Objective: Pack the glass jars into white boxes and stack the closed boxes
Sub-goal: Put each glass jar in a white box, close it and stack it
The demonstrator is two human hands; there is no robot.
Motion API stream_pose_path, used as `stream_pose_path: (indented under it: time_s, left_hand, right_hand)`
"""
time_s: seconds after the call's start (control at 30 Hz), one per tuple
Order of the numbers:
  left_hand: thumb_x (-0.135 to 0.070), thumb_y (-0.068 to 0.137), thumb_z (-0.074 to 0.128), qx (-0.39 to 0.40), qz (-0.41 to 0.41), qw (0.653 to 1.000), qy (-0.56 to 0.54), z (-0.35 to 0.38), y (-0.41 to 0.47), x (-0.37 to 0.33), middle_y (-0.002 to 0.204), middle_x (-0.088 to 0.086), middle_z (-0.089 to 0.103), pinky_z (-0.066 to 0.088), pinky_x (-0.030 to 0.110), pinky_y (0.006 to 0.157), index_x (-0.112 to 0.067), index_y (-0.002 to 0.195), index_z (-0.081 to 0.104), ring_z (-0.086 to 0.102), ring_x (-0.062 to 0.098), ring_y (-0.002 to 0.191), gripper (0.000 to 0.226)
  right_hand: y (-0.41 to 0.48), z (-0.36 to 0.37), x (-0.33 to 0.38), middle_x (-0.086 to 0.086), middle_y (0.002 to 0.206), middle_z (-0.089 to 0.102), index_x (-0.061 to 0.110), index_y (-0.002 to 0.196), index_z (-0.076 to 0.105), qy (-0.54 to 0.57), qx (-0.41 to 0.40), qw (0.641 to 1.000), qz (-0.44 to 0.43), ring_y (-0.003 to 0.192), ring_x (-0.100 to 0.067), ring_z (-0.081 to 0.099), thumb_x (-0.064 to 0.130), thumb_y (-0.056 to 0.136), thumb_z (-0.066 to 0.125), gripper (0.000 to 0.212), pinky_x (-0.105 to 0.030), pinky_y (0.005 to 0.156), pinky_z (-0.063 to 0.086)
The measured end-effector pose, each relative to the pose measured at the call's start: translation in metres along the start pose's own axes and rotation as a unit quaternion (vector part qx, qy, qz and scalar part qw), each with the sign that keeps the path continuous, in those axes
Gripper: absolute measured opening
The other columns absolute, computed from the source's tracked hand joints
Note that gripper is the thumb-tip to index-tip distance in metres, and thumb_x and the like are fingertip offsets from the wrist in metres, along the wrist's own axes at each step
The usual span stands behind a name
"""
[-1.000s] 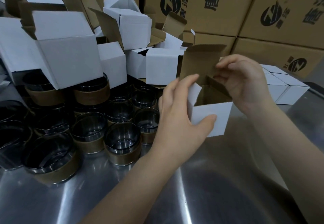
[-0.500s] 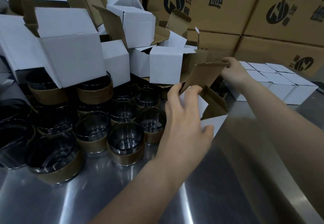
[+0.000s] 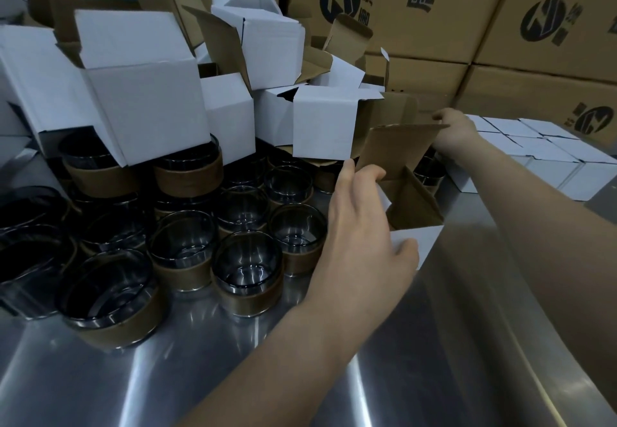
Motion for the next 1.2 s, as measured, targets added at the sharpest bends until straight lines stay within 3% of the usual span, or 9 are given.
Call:
stream_pose_path:
  time_s: [0.27, 0.4, 0.57, 0.63, 0.7, 0.8, 0.93, 1.03, 1.2]
  left_hand:
    - [-0.018, 0.084, 0.069, -0.007, -0.010, 1.000, -0.019, 0.002, 0.001, 0.005, 0.153, -0.009, 0.016, 0.020, 0.005, 0.103, -0.038, 0.131, 0.019, 0.017, -0.004, 0.135, 0.072]
    - [-0.015, 0.087, 0.068, -0.006, -0.019, 0.999, -0.029, 0.003, 0.003, 0.008, 0.154, -0.012, 0.011, 0.012, -0.002, 0.103, -0.035, 0.135, 0.018, 0.004, 0.002, 0.146, 0.072]
    - [-0.015, 0.090, 0.066, 0.001, -0.038, 0.998, -0.052, 0.004, 0.005, 0.011, 0.161, -0.011, -0.009, 0.002, -0.014, 0.084, -0.047, 0.131, 0.013, -0.010, -0.006, 0.142, 0.074]
    - [-0.016, 0.090, 0.066, -0.001, -0.045, 0.998, -0.053, 0.004, 0.004, 0.011, 0.162, -0.009, -0.011, 0.001, -0.014, 0.085, -0.048, 0.131, 0.013, -0.007, -0.012, 0.136, 0.075]
    - [-0.016, 0.090, 0.066, -0.002, -0.051, 0.998, -0.049, 0.003, 0.004, 0.012, 0.163, -0.007, -0.006, 0.005, -0.008, 0.095, -0.044, 0.136, 0.013, -0.001, -0.005, 0.143, 0.076]
    - [-0.016, 0.089, 0.067, -0.006, -0.062, 0.997, -0.044, 0.001, 0.004, 0.010, 0.162, -0.003, 0.006, 0.019, 0.015, 0.112, -0.037, 0.140, 0.014, 0.013, 0.008, 0.147, 0.077]
    - [-0.016, 0.088, 0.069, -0.012, -0.072, 0.996, -0.058, -0.001, 0.005, 0.008, 0.160, 0.002, 0.015, 0.030, 0.037, 0.117, -0.037, 0.139, 0.014, 0.023, 0.016, 0.146, 0.078]
    - [-0.016, 0.088, 0.069, -0.014, -0.078, 0.994, -0.073, -0.002, 0.005, 0.008, 0.159, 0.005, 0.019, 0.035, 0.041, 0.114, -0.043, 0.135, 0.015, 0.027, 0.020, 0.145, 0.077]
    - [-0.015, 0.088, 0.069, -0.027, -0.071, 0.994, -0.073, -0.001, 0.005, 0.008, 0.153, -0.003, 0.023, 0.036, 0.037, 0.114, -0.035, 0.140, 0.017, 0.031, 0.013, 0.140, 0.077]
  right_hand:
    - [-0.018, -0.011, 0.004, -0.025, 0.129, 0.053, -0.004, 0.119, 0.058, -0.009, -0.082, 0.993, -0.084, 0.112, -0.037, 0.051, 0.023, 0.085, 0.064, 0.044, -0.025, 0.074, 0.032]
    - [-0.036, -0.027, 0.007, -0.012, 0.134, 0.051, 0.005, 0.134, 0.053, 0.072, -0.145, 0.982, -0.095, 0.109, -0.020, 0.049, 0.031, 0.080, 0.070, 0.062, -0.022, 0.082, 0.036]
    - [-0.067, -0.043, 0.003, -0.004, 0.127, 0.055, 0.015, 0.140, 0.050, 0.306, -0.146, 0.940, -0.034, 0.114, -0.015, 0.057, 0.032, 0.077, 0.075, 0.070, -0.035, 0.097, 0.053]
    - [-0.080, -0.046, 0.001, 0.000, 0.114, 0.059, 0.011, 0.140, 0.050, 0.397, -0.115, 0.910, -0.030, 0.109, -0.017, 0.061, 0.027, 0.079, 0.075, 0.068, -0.036, 0.086, 0.059]
    - [-0.093, -0.050, 0.003, -0.008, 0.121, 0.059, 0.006, 0.139, 0.051, 0.468, -0.080, 0.879, -0.045, 0.110, -0.023, 0.061, 0.027, 0.077, 0.074, 0.069, -0.032, 0.075, 0.060]
    - [-0.111, -0.056, 0.008, -0.014, 0.124, 0.060, 0.001, 0.134, 0.053, 0.531, -0.019, 0.841, -0.098, 0.111, -0.026, 0.062, 0.026, 0.078, 0.065, 0.063, -0.035, 0.080, 0.057]
    - [-0.132, -0.062, 0.022, -0.006, 0.108, 0.062, 0.005, 0.114, 0.062, 0.547, 0.097, 0.806, -0.205, 0.105, -0.022, 0.056, 0.029, 0.078, 0.063, 0.043, -0.034, 0.079, 0.051]
    - [-0.142, -0.066, 0.032, -0.003, 0.102, 0.061, 0.015, 0.102, 0.068, 0.555, 0.189, 0.765, -0.267, 0.099, -0.021, 0.055, 0.044, 0.066, 0.079, 0.047, -0.027, 0.075, 0.051]
    - [-0.147, -0.070, 0.036, 0.000, 0.101, 0.067, 0.017, 0.099, 0.071, 0.614, 0.292, 0.685, -0.260, 0.098, -0.018, 0.060, 0.040, 0.065, 0.082, 0.043, -0.026, 0.080, 0.052]
Point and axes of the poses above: each hand's wrist, its own y-axis towards the middle knuckle, its own z-axis out of the palm, x = y × z, the point moved 3 cm from there along y, towards the middle knuckle
